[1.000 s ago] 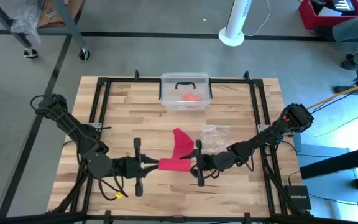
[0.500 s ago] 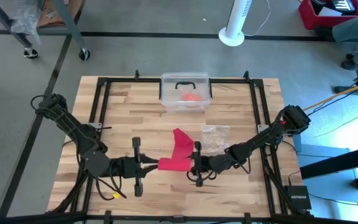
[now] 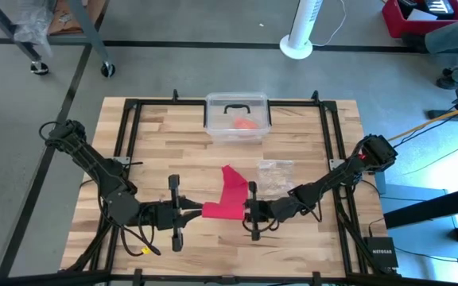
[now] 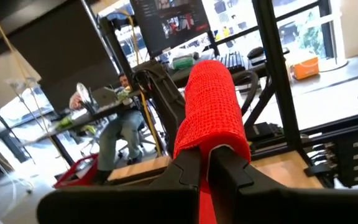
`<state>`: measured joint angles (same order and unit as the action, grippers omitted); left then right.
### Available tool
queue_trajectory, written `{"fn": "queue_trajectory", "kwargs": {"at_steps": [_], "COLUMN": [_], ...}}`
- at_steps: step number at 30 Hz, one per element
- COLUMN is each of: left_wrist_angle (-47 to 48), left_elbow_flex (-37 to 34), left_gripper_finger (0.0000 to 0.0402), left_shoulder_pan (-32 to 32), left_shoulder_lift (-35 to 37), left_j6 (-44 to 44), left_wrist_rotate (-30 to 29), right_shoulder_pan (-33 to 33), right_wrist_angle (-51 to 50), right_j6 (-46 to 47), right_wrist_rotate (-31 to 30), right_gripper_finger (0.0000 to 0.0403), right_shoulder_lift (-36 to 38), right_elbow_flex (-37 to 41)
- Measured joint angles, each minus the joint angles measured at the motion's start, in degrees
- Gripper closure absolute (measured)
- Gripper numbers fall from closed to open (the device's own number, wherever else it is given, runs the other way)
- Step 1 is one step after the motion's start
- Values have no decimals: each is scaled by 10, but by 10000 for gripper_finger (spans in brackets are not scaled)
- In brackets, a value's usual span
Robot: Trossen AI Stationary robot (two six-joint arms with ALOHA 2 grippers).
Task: Roll bandage
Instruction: Roll the red bandage
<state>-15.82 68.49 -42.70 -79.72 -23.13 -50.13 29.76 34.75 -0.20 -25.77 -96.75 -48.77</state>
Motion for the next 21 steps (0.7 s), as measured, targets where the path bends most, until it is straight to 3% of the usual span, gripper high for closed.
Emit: {"fn": "queue_trajectory", "kwargs": {"at_steps": [4, 12, 21], "left_wrist_angle": [-3, -2, 2], "left_elbow_flex": [0, 0, -9], "left_gripper_finger": [398, 398, 398], "left_shoulder_pan": [0, 4, 40], "left_shoulder_lift": [0, 0, -8], "left_j6": [-35, -89, -86], "left_wrist_rotate": [-15, -124, -131], "right_shoulder_pan": [30, 95, 142], "right_wrist_angle": [-3, -15, -143], "right_j6": [-16, -67, -125], "right_wrist_rotate": [-2, -42, -88], "right_gripper_finger": [398, 399, 400], "right_shoulder_lift": [0, 0, 0], "right_elbow_flex": [0, -58, -189]}}
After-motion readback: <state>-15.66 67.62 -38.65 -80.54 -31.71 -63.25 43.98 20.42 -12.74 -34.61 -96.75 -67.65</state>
